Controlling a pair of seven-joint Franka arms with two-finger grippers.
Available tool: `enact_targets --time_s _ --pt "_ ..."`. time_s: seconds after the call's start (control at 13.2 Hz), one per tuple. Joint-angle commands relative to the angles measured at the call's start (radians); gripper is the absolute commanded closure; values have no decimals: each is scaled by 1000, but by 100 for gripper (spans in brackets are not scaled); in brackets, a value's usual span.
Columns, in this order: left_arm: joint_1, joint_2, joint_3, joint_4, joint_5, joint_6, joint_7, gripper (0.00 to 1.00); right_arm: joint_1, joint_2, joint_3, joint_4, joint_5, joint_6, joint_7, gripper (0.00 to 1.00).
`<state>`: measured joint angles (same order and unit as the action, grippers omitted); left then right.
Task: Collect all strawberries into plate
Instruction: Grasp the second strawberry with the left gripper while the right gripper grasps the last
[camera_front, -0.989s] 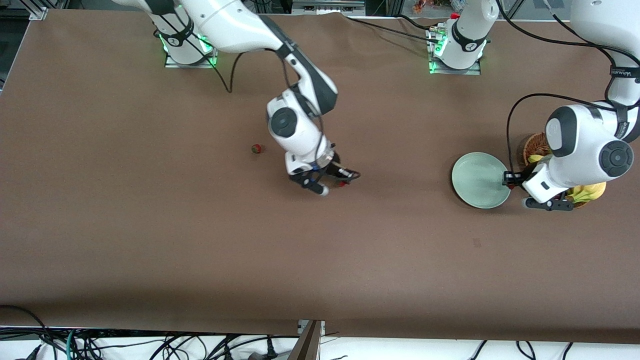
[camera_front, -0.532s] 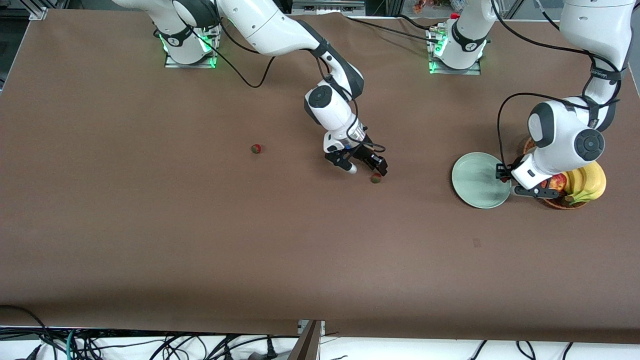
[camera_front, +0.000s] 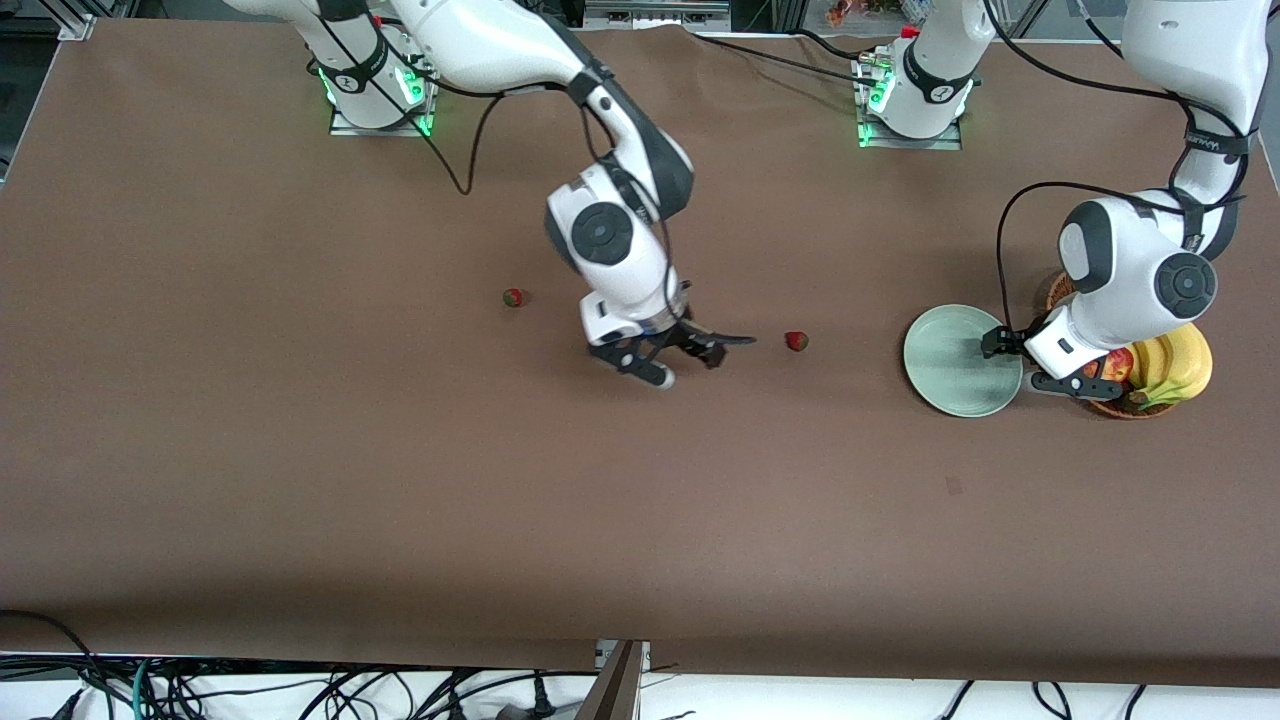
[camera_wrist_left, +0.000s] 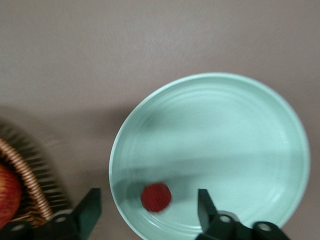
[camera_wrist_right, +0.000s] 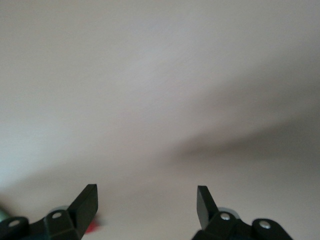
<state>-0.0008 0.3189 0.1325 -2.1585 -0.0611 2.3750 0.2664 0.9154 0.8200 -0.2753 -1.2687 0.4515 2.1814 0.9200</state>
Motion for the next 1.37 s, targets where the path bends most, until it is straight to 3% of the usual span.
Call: enact_targets --time_s 0.0,0.23,0.61,0.91,1.14,1.29 --pt "-24 -76 -30 -1 -31 -60 -74 0 8 -106 -102 -163 -14 -142 -230 12" --pt "-34 -86 -150 -9 -28 -60 -275 0 8 -240 -159 -421 -16 -118 -401 12" --pt "-64 -32 -387 -14 10 41 -674 0 28 -372 -150 -771 -36 108 -420 12" --pt "-71 72 -455 -14 101 143 -943 0 37 -386 -79 -945 -30 331 -403 13" --pt "-87 149 -455 -4 176 220 -1035 0 37 -393 -42 -971 -20 348 -373 17" --pt "-88 160 -456 -4 188 222 -1078 0 37 -397 -25 -975 -19 347 -371 30"
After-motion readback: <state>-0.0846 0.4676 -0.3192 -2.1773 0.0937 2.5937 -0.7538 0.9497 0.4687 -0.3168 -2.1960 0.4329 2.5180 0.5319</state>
